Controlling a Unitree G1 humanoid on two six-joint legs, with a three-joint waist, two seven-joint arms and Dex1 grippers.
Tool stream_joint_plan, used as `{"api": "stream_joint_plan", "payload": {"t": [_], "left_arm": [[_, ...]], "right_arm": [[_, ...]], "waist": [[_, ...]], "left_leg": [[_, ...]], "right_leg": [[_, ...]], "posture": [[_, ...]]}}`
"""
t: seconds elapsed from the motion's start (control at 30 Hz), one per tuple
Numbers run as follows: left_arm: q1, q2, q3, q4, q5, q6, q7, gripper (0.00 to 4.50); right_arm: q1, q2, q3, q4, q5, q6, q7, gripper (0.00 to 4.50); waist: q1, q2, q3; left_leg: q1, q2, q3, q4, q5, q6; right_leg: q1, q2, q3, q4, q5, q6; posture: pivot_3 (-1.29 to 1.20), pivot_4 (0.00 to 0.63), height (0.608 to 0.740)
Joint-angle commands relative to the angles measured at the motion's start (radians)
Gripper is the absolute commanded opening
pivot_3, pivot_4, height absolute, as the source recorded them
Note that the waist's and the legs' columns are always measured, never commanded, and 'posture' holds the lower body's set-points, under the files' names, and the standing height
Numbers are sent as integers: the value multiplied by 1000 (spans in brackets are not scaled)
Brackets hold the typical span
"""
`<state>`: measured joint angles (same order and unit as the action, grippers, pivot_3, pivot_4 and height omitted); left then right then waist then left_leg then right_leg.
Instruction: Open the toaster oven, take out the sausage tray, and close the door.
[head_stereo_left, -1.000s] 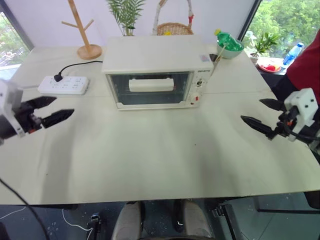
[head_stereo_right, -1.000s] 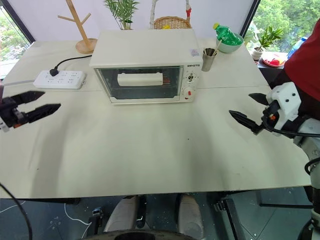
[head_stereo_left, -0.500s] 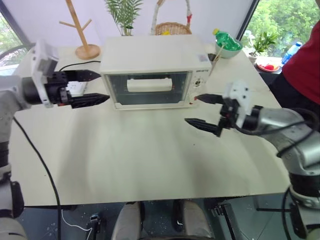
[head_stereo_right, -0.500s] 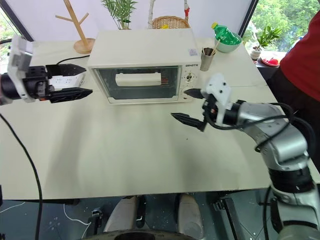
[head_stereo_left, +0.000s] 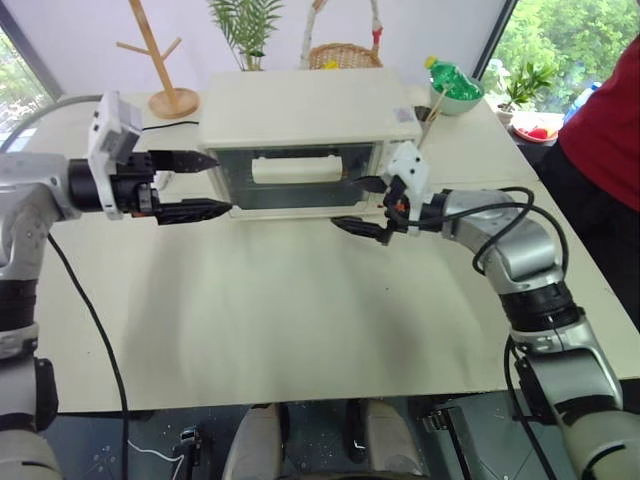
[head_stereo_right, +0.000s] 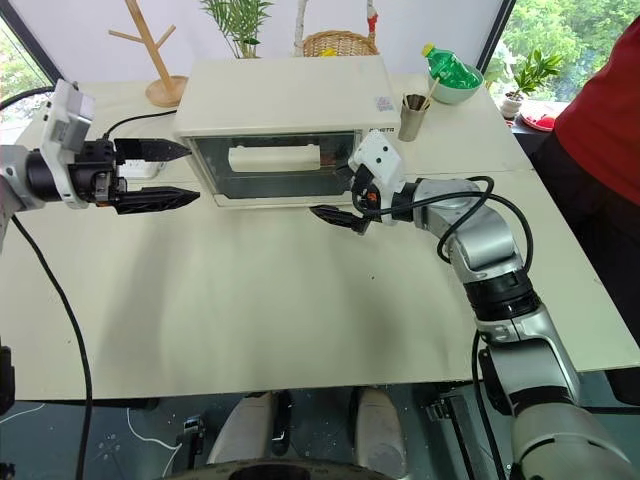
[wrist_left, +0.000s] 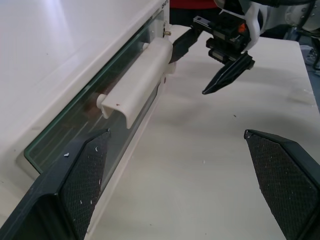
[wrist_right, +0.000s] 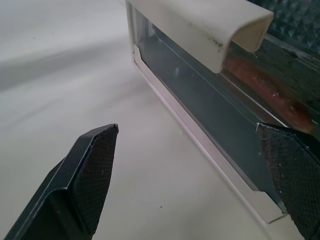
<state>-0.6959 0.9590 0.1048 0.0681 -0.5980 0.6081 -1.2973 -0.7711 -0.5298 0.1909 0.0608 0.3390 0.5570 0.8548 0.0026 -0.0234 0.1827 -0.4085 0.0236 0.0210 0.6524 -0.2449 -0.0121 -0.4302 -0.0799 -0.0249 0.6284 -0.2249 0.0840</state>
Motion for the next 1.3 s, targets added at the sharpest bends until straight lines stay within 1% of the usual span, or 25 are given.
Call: {"api": "stream_joint_plan", "payload": {"t": [0.03, 0.3, 0.47, 0.8, 1.0, 1.13, 1.2, 1.23, 1.3], "left_arm": [[7, 17, 44, -35, -3, -14, 5, 4500], [8, 11, 49, -35, -11, -12, 20, 4500], [-3, 2, 37, -10, 3, -28, 19, 4500], [-57, -29, 16, 60, 30, -48, 24, 4500], [-118, -73, 17, 100, 25, -32, 54, 4500], [-142, -86, 9, 124, 33, -32, 54, 4500], [-148, -93, 5, 132, 34, -32, 50, 3955], [-150, -96, 2, 136, 35, -31, 48, 3608], [-155, -102, -13, 149, 51, -44, 39, 2601]], "right_arm": [[-46, 24, 1, 14, -19, -39, 24, 4492], [-95, 75, 6, 65, -59, -81, 46, 4492], [-89, 82, -8, -1, -35, -66, 70, 4492], [-1, 74, -14, -218, 45, 5, 110, 4492], [67, 74, -10, -279, 40, 37, 81, 4492], [115, 78, -11, -318, 41, 58, 52, 4492], [142, 80, -11, -341, 45, 69, 37, 4500], [154, 80, -10, -351, 47, 74, 30, 4500], [178, 79, -7, -372, 50, 83, 21, 4500]], "waist": [[-3, 0, 0], [-16, 0, 0], [-16, 0, 0], [-18, 0, 0], [-20, 0, 0], [-19, 0, 0], [-19, 0, 0], [-19, 0, 0], [-17, 0, 0]], "left_leg": [[0, 0, 0, 0, 0, 0], [0, 0, 0, 0, 0, 0], [0, 0, 0, 0, 0, 0], [0, 0, -1, -1, 0, 0], [0, 0, 0, -2, 0, 0], [0, 0, 0, -1, 0, 0], [0, 0, 0, -1, 0, 0], [0, 0, 0, -1, 0, 0], [0, 0, 0, -1, 0, 0]], "right_leg": [[0, 0, 0, 0, 0, 0], [0, 0, 0, 1, 0, 0], [-1, 0, 0, 1, 0, 0], [-1, 0, 0, 1, 0, 0], [-2, 1, 0, 2, 0, 0], [-2, 1, 0, 2, 0, 0], [-2, 1, 0, 2, 0, 0], [-2, 1, 0, 2, 0, 0], [-2, 1, 0, 2, 0, 0]], "posture": [[0, 150, 740], [0, 150, 740], [0, 150, 740], [0, 150, 740], [0, 150, 740], [0, 150, 740], [0, 150, 740], [0, 150, 740], [0, 150, 740]]}}
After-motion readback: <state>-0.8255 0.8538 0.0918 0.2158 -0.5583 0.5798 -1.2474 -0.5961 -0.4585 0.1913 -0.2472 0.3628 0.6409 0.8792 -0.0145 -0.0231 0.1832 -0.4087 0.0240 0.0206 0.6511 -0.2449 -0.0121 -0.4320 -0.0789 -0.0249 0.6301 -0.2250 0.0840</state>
